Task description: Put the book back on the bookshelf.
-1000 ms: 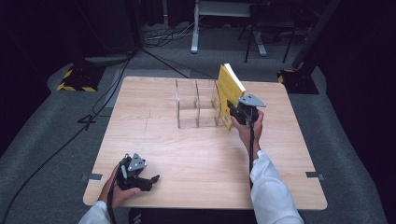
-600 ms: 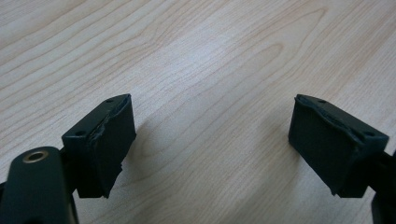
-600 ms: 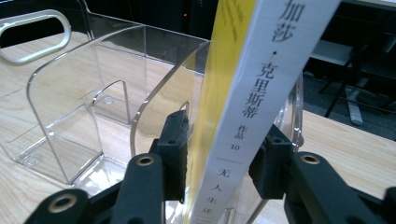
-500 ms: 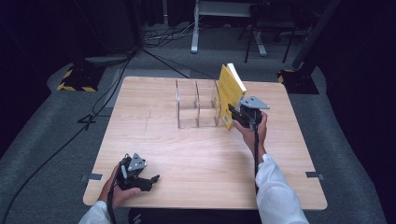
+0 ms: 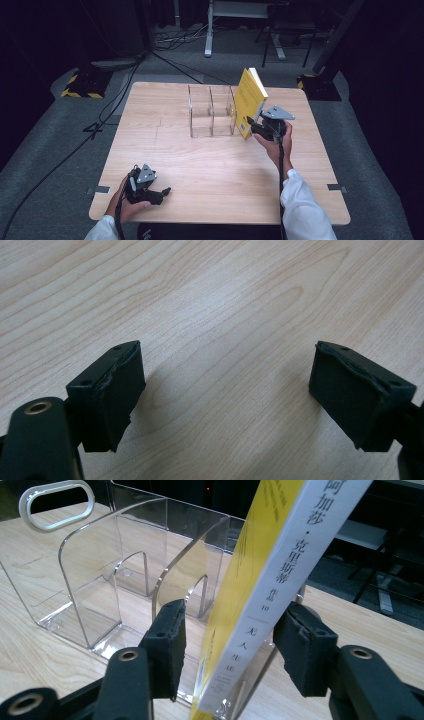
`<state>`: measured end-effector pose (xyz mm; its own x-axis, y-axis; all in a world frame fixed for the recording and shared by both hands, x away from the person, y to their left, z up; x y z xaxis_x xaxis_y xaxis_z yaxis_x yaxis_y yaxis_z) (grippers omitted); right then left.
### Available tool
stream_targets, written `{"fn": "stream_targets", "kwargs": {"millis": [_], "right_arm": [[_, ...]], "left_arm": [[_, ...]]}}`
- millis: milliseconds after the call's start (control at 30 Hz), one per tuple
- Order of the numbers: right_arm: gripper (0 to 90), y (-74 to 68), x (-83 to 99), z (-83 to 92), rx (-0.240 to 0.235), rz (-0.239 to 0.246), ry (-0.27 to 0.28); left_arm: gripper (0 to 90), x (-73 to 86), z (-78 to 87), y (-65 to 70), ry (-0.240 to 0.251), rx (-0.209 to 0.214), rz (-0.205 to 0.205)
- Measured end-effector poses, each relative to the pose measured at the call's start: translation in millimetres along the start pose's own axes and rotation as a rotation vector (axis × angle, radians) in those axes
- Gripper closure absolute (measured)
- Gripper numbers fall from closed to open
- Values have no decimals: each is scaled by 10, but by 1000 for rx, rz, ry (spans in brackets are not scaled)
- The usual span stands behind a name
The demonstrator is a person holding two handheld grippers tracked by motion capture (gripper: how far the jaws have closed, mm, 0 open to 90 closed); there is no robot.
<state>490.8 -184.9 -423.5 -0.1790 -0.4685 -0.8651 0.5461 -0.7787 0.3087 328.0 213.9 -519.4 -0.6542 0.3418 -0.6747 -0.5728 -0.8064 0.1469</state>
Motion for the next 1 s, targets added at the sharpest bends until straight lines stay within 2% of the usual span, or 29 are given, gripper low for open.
{"fn": "stream_targets", "kwargs": {"millis": [67, 167, 267, 400, 667, 1000], "right_arm": [[442, 15, 18, 31, -17, 1, -18], [426, 35, 27, 72, -18, 10, -31], [424, 49, 31, 120, -36, 11, -30], [418, 18, 29, 170, -30, 60, -39], [412, -60, 54, 254, -79, 137, -53], [390, -135, 66, 379, -133, 172, -51]], "left_arm": [[153, 0, 0, 0, 0, 0, 0], [153, 0, 1, 0, -1, -1, 0], [153, 0, 1, 0, -1, -1, 0], [153, 0, 0, 0, 0, 0, 0], [153, 0, 0, 0, 0, 0, 0], [153, 0, 0, 0, 0, 0, 0]]}}
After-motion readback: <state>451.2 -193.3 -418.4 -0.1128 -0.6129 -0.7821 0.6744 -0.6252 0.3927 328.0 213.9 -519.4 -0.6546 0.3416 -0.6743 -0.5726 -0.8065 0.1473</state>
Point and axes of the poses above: each handheld gripper's, and its own axes: z roughly backward along the jaws, x roughly out of its underside, y roughly to its right, the point moved 2 cm from there along -z, roughly forward along the jaws, and after that the axes turned 11 degrees about z, right-handed, at the moved point
